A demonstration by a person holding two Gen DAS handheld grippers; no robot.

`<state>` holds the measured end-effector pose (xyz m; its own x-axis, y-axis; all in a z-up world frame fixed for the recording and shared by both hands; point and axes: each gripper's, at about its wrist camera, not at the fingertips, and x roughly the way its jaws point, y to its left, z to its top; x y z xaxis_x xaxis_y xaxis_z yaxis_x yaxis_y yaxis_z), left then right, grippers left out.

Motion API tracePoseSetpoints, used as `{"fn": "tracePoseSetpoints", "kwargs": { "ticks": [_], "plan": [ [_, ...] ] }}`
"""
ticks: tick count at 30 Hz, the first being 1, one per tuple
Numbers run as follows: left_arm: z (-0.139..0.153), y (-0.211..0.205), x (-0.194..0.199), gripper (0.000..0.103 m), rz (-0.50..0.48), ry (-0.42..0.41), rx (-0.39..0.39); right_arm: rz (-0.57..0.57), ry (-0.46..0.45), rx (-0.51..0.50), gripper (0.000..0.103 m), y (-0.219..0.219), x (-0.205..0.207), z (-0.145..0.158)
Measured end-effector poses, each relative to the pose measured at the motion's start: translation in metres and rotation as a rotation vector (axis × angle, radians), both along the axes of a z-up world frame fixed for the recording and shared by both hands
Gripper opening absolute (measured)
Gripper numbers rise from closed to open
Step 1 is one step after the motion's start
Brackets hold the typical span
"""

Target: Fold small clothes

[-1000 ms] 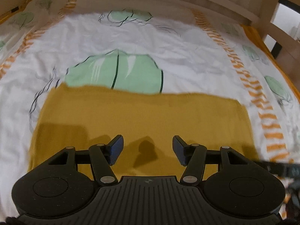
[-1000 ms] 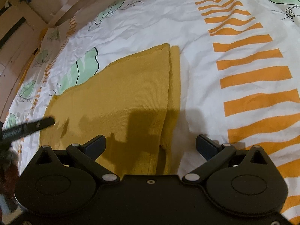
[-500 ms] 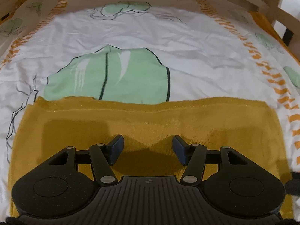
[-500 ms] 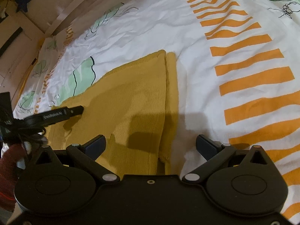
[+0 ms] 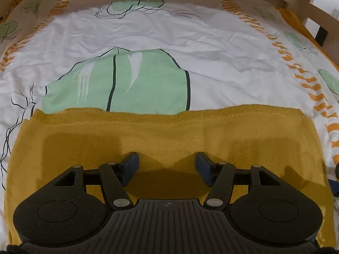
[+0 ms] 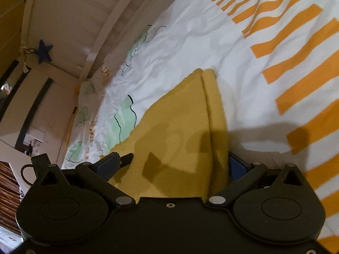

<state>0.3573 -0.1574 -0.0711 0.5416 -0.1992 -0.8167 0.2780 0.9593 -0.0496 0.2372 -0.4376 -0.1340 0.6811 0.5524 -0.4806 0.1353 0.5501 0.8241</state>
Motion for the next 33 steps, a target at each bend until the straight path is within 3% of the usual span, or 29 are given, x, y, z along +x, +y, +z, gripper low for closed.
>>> {"fn": "tracePoseSetpoints", "kwargs": {
  "ticks": [8, 21, 33],
  "plan": [
    [0.013, 0.016, -0.023, 0.058, 0.005, 0.042, -0.04, 0.02, -0.002, -0.031, 0.103, 0.005, 0.002, 0.004],
    [0.008, 0.028, -0.086, 0.058, -0.046, 0.067, -0.016, 0.04, -0.002, -0.047, 0.103, 0.005, 0.001, 0.003],
    [0.009, 0.039, -0.102, 0.058, -0.06, 0.121, -0.053, 0.075, -0.022, -0.063, 0.103, 0.012, 0.004, 0.003]
  ]
}}
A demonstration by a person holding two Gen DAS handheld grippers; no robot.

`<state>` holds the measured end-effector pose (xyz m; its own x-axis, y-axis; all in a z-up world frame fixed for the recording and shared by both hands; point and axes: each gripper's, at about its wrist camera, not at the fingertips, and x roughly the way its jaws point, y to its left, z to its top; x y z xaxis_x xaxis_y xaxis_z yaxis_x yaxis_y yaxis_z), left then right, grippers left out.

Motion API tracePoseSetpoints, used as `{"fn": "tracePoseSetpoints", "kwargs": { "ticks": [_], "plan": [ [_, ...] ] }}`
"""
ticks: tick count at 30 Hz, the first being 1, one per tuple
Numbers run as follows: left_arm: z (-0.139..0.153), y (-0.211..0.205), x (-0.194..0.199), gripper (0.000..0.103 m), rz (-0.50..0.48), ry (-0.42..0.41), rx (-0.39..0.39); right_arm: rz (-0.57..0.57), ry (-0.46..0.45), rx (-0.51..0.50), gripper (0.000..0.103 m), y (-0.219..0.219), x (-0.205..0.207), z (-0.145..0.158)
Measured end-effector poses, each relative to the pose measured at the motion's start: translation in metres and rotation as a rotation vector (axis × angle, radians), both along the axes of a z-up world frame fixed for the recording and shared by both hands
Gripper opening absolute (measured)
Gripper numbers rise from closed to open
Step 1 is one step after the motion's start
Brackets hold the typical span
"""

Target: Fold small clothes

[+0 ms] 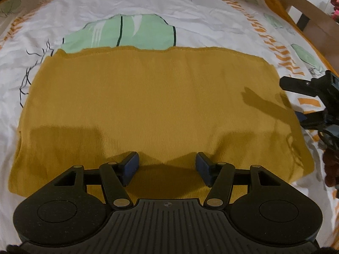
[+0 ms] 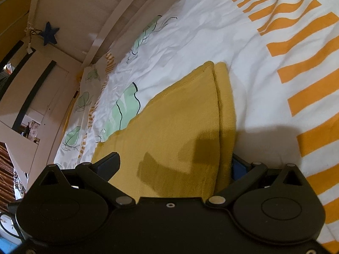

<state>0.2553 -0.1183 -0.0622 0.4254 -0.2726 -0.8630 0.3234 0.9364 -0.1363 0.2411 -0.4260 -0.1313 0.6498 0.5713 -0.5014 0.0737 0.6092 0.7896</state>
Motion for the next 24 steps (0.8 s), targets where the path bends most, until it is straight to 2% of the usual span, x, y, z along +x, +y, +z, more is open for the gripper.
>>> {"fn": "tracePoseSetpoints", "kwargs": {
  "ticks": [3, 5, 12, 16, 22, 24],
  "plan": [
    [0.006, 0.011, 0.004, 0.057, 0.008, 0.034, -0.041, 0.0, -0.004, 0.003, 0.103, 0.0, 0.0, -0.001],
    [0.011, 0.025, 0.009, 0.057, 0.049, 0.044, -0.065, 0.0, -0.006, 0.003, 0.103, 0.0, -0.001, -0.001],
    [0.029, 0.074, 0.035, 0.057, 0.175, -0.049, -0.014, -0.004, -0.011, -0.019, 0.103, 0.004, -0.001, 0.001],
    [0.029, 0.1, 0.048, 0.057, 0.247, -0.077, -0.021, -0.008, -0.015, -0.049, 0.103, 0.009, -0.001, 0.003],
    [0.022, 0.12, 0.067, 0.057, 0.255, -0.027, -0.035, 0.009, -0.028, -0.124, 0.102, 0.02, -0.001, 0.007],
    [0.025, 0.12, 0.072, 0.057, 0.236, -0.03, -0.04, 0.025, -0.033, -0.159, 0.092, 0.024, -0.001, 0.01]
  ]
}}
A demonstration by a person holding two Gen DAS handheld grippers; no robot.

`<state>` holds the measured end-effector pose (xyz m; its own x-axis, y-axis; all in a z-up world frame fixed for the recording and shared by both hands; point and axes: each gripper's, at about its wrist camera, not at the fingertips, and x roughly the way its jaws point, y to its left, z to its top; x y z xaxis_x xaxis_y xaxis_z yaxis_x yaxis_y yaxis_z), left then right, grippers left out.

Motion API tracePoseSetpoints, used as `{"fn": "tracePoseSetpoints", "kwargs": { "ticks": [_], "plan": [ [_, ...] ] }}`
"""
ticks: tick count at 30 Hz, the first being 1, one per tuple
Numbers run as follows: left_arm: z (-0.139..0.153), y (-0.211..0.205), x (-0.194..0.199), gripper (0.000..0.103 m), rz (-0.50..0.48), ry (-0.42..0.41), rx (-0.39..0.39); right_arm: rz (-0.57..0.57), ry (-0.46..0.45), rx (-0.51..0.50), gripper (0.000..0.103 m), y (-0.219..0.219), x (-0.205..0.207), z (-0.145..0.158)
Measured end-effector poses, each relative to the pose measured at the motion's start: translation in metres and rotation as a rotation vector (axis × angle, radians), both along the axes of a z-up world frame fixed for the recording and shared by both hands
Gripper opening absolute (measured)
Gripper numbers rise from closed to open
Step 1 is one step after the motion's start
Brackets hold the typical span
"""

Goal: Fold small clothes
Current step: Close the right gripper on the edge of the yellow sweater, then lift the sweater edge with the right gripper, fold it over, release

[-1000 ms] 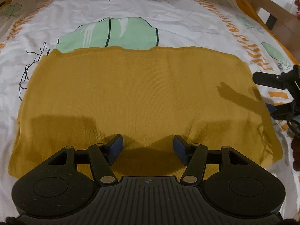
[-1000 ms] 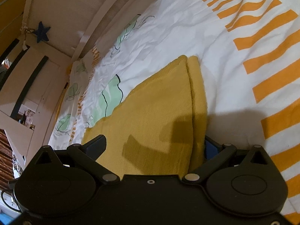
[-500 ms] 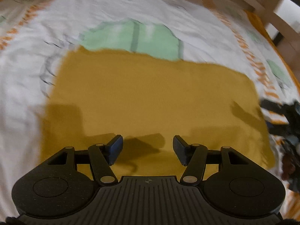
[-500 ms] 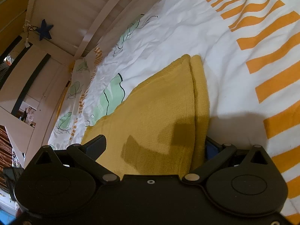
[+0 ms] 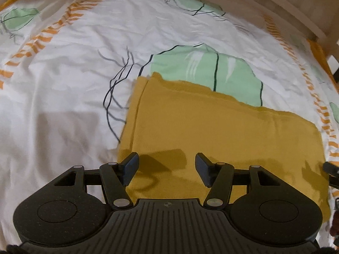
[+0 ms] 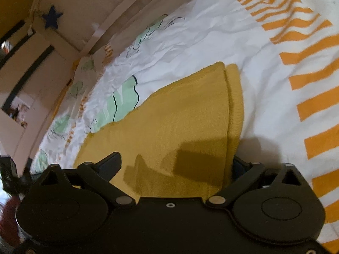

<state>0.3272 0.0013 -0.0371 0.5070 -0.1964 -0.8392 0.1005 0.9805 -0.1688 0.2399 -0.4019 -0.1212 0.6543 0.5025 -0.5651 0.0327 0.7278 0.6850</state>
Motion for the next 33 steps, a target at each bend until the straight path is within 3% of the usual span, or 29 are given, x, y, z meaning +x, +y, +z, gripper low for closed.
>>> {"fn": "tracePoseSetpoints", "kwargs": {
  "ticks": [4, 8, 15, 20, 33],
  "plan": [
    [0.006, 0.006, 0.003, 0.057, -0.006, -0.021, -0.001, -0.01, 0.006, -0.034, 0.07, 0.002, 0.0, 0.002],
    [0.008, 0.019, 0.01, 0.057, 0.023, -0.001, -0.029, -0.03, 0.018, -0.016, 0.034, 0.002, 0.0, 0.002],
    [0.019, 0.034, 0.015, 0.057, 0.044, -0.02, -0.034, -0.052, 0.012, -0.153, 0.031, 0.032, -0.001, 0.03],
    [0.02, 0.041, 0.015, 0.057, 0.038, -0.006, -0.041, -0.07, 0.009, -0.152, 0.031, 0.052, 0.002, 0.049],
    [0.031, 0.064, 0.015, 0.057, 0.024, -0.002, -0.117, 0.021, -0.009, -0.195, 0.03, 0.134, 0.025, 0.078]
  ]
}}
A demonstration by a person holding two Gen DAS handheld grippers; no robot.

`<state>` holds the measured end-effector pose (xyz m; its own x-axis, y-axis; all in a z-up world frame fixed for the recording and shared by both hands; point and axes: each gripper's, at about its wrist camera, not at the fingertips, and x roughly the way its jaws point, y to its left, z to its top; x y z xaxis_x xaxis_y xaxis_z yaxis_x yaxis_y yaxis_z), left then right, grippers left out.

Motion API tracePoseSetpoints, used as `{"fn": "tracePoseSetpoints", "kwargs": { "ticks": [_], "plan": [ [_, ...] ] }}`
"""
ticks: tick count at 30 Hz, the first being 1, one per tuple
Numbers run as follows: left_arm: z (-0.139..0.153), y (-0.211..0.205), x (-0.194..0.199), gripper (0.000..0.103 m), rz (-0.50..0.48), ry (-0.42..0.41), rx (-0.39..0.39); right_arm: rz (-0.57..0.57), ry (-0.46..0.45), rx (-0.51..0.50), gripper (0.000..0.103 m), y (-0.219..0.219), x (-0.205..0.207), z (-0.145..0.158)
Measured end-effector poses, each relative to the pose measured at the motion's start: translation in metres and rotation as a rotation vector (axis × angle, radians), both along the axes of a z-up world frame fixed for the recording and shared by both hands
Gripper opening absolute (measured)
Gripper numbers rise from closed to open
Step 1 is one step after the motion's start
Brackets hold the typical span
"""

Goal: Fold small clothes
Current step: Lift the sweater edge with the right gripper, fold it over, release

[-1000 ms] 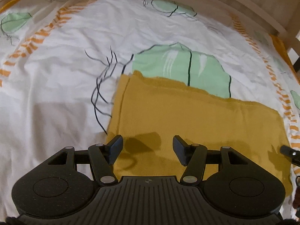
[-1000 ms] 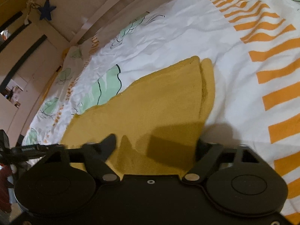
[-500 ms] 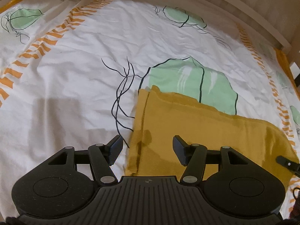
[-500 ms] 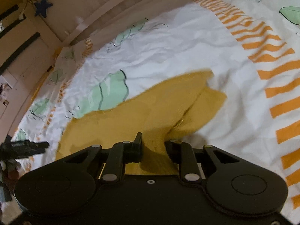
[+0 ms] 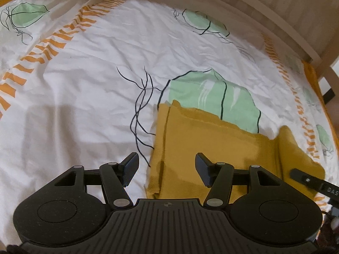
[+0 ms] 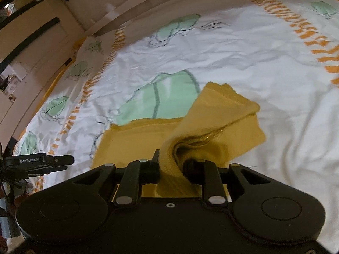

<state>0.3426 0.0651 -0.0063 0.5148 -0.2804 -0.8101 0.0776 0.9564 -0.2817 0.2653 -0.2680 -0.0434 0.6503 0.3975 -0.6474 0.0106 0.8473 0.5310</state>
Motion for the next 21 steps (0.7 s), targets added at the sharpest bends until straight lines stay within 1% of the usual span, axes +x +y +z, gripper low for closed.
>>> {"fn": "tracePoseSetpoints", "kwargs": {
  "ticks": [4, 6, 12, 17, 21],
  "plan": [
    [0.002, 0.008, -0.001, 0.057, -0.003, -0.013, 0.024, 0.023, 0.0, 0.012, 0.03, 0.03, 0.009, 0.002],
    [0.003, 0.013, -0.002, 0.057, 0.003, -0.016, 0.027, 0.032, -0.005, 0.002, 0.03, 0.046, 0.013, 0.003],
    [0.004, 0.034, 0.0, 0.057, 0.038, -0.009, -0.009, 0.054, -0.004, 0.003, 0.03, 0.085, 0.023, -0.002],
    [0.003, 0.051, 0.002, 0.057, 0.077, 0.001, -0.033, 0.066, -0.002, -0.038, 0.03, 0.111, 0.027, -0.007],
    [0.0, 0.056, 0.004, 0.057, 0.078, 0.014, -0.038, 0.064, 0.001, -0.079, 0.03, 0.124, 0.029, -0.011]
  ]
}}
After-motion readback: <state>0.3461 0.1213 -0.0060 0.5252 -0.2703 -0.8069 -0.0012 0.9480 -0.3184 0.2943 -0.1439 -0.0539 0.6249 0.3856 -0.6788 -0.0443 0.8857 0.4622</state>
